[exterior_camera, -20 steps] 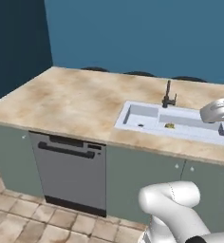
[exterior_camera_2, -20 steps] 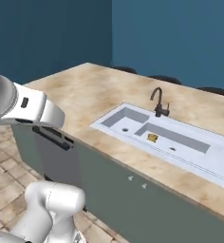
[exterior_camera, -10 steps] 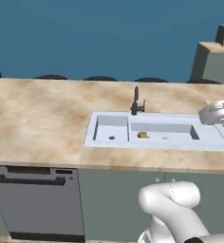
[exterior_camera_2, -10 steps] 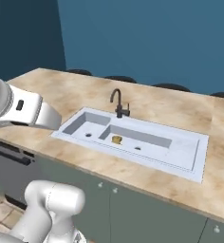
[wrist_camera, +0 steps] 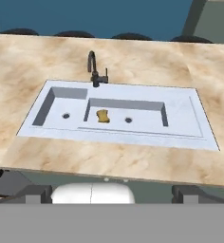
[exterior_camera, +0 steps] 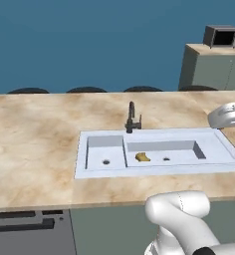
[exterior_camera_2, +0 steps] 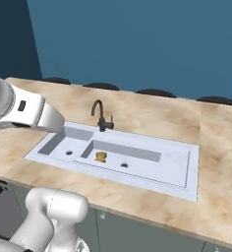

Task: Pick up the bar soap and sponge from the sink, and place them back in the cabinet, and close the cabinet doors.

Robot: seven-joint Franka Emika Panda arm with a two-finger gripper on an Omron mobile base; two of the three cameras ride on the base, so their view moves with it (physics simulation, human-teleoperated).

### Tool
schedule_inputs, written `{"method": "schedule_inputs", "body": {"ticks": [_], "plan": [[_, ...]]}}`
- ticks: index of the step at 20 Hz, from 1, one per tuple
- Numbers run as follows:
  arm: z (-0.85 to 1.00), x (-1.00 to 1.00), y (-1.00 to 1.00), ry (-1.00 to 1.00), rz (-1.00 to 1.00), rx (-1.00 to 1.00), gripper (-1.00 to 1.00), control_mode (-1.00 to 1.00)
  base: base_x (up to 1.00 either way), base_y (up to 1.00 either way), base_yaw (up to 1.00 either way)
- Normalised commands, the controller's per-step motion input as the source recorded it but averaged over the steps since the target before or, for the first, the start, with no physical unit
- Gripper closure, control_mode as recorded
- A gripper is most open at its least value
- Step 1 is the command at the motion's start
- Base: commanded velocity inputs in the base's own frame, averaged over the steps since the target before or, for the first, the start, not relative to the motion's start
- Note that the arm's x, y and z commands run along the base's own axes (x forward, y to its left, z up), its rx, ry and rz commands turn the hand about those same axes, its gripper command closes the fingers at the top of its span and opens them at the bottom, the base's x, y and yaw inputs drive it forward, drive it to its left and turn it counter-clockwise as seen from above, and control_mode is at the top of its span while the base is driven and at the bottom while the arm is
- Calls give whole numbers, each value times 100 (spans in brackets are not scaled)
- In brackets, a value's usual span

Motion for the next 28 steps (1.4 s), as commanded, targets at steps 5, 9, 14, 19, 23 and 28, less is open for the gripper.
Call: {"method": "schedule_inputs", "body": {"ticks": [5, 9, 14, 19, 23, 28], "plan": [[0, 0, 0, 0, 0, 0, -100, 100, 5, 12, -23], [0, 0, 0, 0, 0, 0, -100, 100, 19, 14, -20], [0, 0, 0, 0, 0, 0, -100, 100, 34, 21, -24], [0, 0, 0, 0, 0, 0, -100, 100, 26, 11, -19], [0, 0, 0, 0, 0, 0, -100, 100, 16, 6, -12], [0, 0, 0, 0, 0, 0, -100, 100, 10, 8, -6]]}}
